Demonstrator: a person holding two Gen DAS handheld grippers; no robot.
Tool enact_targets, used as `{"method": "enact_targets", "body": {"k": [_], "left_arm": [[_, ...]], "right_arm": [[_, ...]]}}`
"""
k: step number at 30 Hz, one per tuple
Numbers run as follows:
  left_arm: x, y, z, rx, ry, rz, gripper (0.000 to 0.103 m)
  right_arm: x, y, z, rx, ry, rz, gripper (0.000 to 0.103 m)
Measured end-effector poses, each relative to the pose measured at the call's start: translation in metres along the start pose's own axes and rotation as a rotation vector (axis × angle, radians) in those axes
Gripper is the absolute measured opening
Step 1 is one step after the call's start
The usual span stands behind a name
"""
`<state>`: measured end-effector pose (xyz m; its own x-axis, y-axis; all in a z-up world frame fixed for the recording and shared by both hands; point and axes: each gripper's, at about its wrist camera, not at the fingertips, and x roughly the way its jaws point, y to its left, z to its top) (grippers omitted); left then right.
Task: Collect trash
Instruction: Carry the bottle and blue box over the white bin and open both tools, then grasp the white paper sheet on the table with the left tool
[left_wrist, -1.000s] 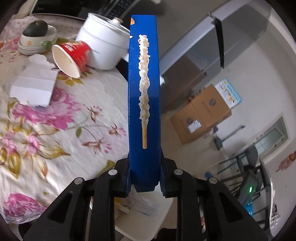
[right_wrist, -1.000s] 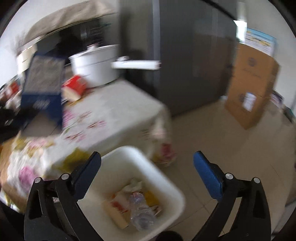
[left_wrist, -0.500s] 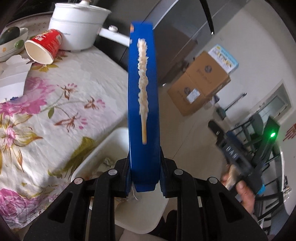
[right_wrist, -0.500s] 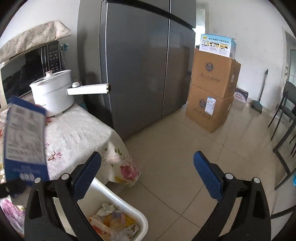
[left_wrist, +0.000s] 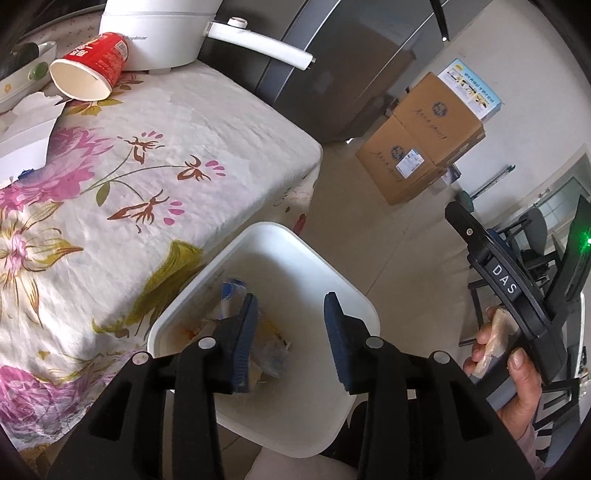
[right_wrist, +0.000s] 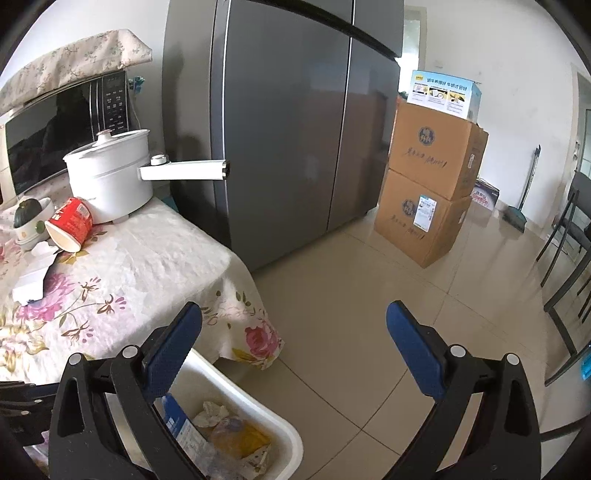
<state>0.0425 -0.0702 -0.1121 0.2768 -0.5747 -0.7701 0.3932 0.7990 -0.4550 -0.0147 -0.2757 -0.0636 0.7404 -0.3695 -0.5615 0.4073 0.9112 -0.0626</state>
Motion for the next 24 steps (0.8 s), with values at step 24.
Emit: {"method": "enact_targets", "body": {"k": [24], "left_arm": [[-0.038,0.165,0.073,-0.516,-0.116,0.208,0.078]], "right_arm": [[0.022,0.066,-0.004,-0.065,0.14,0.181,0.096]]}}
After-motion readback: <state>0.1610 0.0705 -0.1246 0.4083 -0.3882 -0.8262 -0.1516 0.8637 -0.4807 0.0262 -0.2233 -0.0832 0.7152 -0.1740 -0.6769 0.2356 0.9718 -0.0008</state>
